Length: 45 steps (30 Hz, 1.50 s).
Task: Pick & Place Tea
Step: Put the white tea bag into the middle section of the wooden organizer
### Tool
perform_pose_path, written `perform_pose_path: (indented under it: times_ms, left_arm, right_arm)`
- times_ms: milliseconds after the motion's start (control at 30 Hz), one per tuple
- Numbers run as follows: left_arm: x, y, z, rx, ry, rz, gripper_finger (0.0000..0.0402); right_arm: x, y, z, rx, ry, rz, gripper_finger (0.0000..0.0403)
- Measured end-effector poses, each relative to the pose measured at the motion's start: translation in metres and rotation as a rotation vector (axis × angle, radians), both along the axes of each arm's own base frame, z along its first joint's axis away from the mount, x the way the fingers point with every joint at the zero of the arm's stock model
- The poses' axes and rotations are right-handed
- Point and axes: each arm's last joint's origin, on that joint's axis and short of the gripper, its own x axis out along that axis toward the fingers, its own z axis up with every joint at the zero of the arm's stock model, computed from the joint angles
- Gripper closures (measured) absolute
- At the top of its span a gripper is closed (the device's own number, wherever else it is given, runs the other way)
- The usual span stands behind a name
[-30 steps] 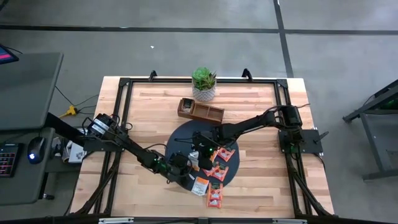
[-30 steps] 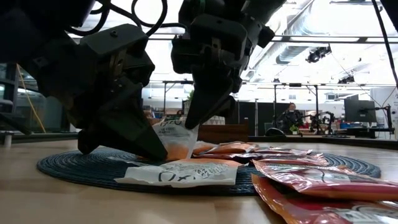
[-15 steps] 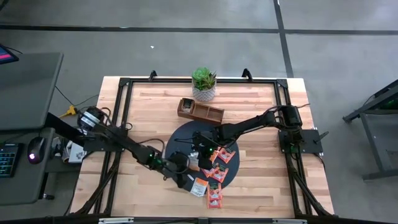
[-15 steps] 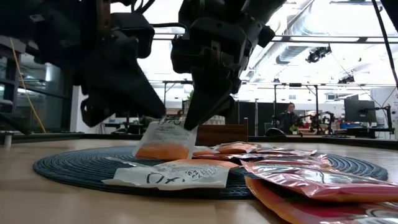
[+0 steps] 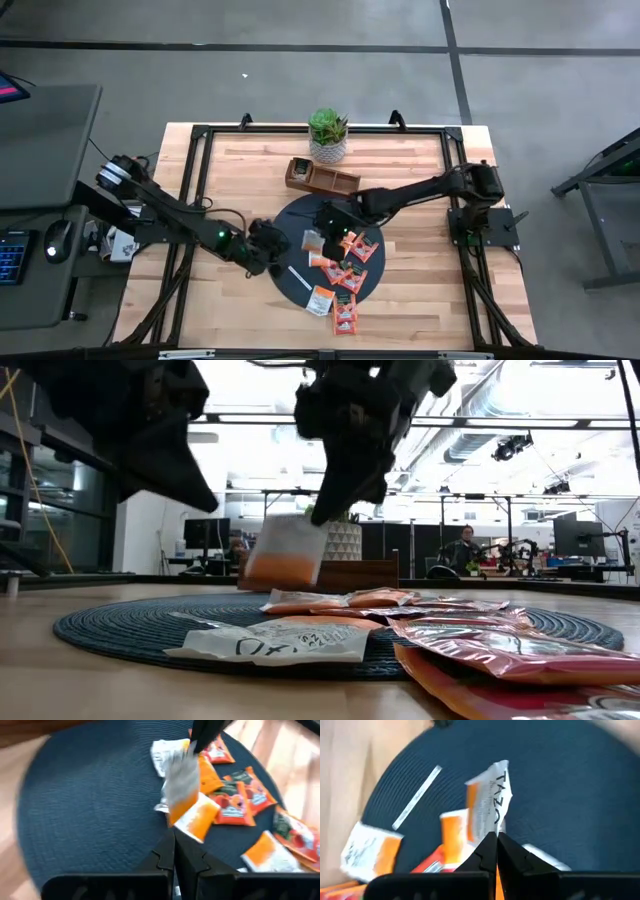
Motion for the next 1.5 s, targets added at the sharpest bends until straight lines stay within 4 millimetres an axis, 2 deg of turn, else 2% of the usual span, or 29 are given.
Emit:
perform_pose_path:
  times_ms: [200,433,600,867,1100,1500]
  left_arm:
    - [-0.017,0.01,-0.008,-0.008,-0.009,0.058,0.0401]
    - [-0.026,0.016,-0.026,-0.044,-0.03,0.074,0.0401]
    - [-0.027,0.024,-0.036,-0.114,-0.088,0.071,0.0401]
    - [-0.02,0.057,-0.045,-0.219,-0.197,-0.014,0.0401]
    - [-0.013,0.084,-0.043,-0.224,-0.215,-0.053,0.0401]
    - [-0.01,0.103,-0.041,-0.25,-0.223,-0.118,0.0401]
  right_arm:
    - [-0.015,-0.02,0.03,-0.109,-0.034,-0.083,0.0403]
    - [-0.029,-0.052,0.049,-0.24,-0.019,-0.13,0.0402]
    - [-0.032,-0.072,0.048,-0.337,0.018,-0.124,0.0402]
    - [-0.033,-0.108,0.048,-0.508,0.031,-0.168,0.0403]
    - [-0.028,-0.136,0.037,-0.506,0.02,-0.188,0.0403]
    - [-0.021,-0.154,0.013,-0.45,0.05,-0.186,0.0403]
